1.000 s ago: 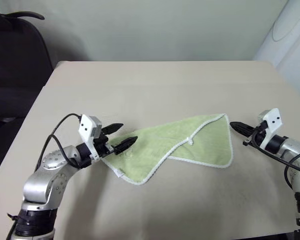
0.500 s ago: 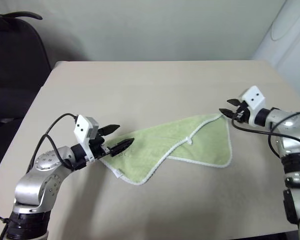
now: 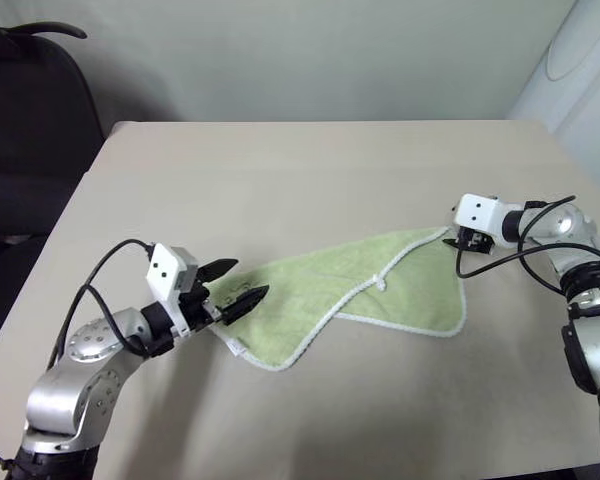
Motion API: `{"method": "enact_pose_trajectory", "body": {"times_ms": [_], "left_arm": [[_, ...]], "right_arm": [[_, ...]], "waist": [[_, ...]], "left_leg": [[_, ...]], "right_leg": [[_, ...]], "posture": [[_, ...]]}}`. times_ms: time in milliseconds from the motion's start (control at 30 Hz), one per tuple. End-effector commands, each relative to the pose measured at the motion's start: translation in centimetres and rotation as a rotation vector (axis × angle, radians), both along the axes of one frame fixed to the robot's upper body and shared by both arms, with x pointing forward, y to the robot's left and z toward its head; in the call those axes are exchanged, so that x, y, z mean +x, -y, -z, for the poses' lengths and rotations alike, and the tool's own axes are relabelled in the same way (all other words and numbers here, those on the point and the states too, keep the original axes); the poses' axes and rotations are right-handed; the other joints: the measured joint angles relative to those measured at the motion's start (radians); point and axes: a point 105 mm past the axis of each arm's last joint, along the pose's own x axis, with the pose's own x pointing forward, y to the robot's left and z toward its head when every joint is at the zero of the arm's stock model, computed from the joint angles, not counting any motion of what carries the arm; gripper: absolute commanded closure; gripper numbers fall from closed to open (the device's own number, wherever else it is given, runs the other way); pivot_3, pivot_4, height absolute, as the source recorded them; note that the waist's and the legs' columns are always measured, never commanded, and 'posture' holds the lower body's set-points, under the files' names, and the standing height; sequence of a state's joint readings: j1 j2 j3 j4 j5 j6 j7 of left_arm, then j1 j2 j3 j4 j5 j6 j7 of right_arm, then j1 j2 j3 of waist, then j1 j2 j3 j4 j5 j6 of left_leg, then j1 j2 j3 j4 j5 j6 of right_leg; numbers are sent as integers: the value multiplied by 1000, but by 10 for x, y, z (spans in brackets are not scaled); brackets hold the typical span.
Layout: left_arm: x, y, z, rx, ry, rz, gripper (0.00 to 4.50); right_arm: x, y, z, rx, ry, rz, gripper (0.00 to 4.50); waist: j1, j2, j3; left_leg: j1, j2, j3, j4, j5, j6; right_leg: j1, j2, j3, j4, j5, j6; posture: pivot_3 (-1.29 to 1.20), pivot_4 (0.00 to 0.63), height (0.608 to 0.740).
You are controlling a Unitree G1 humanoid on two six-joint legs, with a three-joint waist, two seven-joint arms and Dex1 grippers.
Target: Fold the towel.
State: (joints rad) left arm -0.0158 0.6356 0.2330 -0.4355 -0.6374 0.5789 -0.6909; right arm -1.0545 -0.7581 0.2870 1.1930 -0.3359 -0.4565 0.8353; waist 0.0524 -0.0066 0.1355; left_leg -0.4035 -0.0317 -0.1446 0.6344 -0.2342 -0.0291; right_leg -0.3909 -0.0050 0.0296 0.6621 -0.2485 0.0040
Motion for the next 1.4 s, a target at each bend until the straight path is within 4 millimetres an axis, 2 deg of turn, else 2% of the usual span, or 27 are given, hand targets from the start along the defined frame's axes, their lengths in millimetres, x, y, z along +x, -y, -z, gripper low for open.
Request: {"method": "enact_pose_trajectory", "body": {"times_ms": [33, 267, 300, 400, 633, 667, 833, 967, 1167, 1400], "left_arm": [[-2, 4, -14, -6, 65, 16, 0], [3, 5, -17, 1, 77, 32, 0], [3, 4, -18, 2, 78, 33, 0], [2, 5, -18, 3, 77, 38, 0], [-5, 9, -11, 73, 51, 106, 0], [-8, 9, -7, 116, 40, 139, 0], [-18, 4, 6, 321, 8, 283, 0], [-33, 3, 9, 478, -4, 483, 0], [-52, 10, 11, 564, -64, 733, 0], [-52, 27, 30, 692, 3, 847, 0]], "right_arm": [[5, -1, -6, -10, 41, 16, 867], [13, -8, 3, -42, 67, 39, 867], [14, -9, 2, -37, 77, 42, 1032], [14, -10, 1, -15, 85, 39, 1727], [11, -12, 3, -1, 81, 16, 4254], [10, -13, 5, -1, 82, 11, 4454], [7, -16, 9, 23, 76, -13, 4454], [6, -15, 11, 60, 79, -4, 4454], [2, -10, 13, 104, 90, 12, 4454], [-8, 0, 22, 153, 85, 34, 4454]], "waist": [[0, 0, 0], [-1, 0, 0], [-1, 0, 0], [-1, 0, 0], [-1, 0, 0], [-1, 0, 0], [0, 0, 0], [-1, 0, 0], [-2, 0, 0], [-5, 0, 0]], "left_leg": [[0, 0, 0, 0, 0, 0], [0, 1, 1, -1, 0, -1], [0, 1, 1, -1, 0, -1], [0, 1, 1, -1, -1, -1], [0, 1, 1, -2, -1, -2], [0, 1, 1, -2, -1, -2], [0, 2, 1, -3, -2, -3], [-1, 2, 1, -3, -4, -5], [-2, 3, 0, -4, -5, -6], [-3, 4, 1, -4, -5, -6]], "right_leg": [[0, 0, 0, 0, 0, 0], [0, 0, 0, 0, 0, 0], [0, 0, 0, 0, 0, 0], [0, 0, 0, 0, 0, 0], [0, 0, 0, 0, 0, 0], [0, 0, 0, 0, 0, 0], [-1, 1, 0, 0, -1, -2], [-3, 1, 0, 0, -2, -3], [-4, 1, -1, 0, -2, -4], [-4, 1, -1, 0, -2, -4]], "posture": [[0, 150, 740], [0, 150, 740], [0, 150, 740], [0, 150, 740], [0, 150, 740], [0, 150, 740], [0, 150, 740], [0, 150, 740], [0, 150, 740], [0, 150, 740]]}}
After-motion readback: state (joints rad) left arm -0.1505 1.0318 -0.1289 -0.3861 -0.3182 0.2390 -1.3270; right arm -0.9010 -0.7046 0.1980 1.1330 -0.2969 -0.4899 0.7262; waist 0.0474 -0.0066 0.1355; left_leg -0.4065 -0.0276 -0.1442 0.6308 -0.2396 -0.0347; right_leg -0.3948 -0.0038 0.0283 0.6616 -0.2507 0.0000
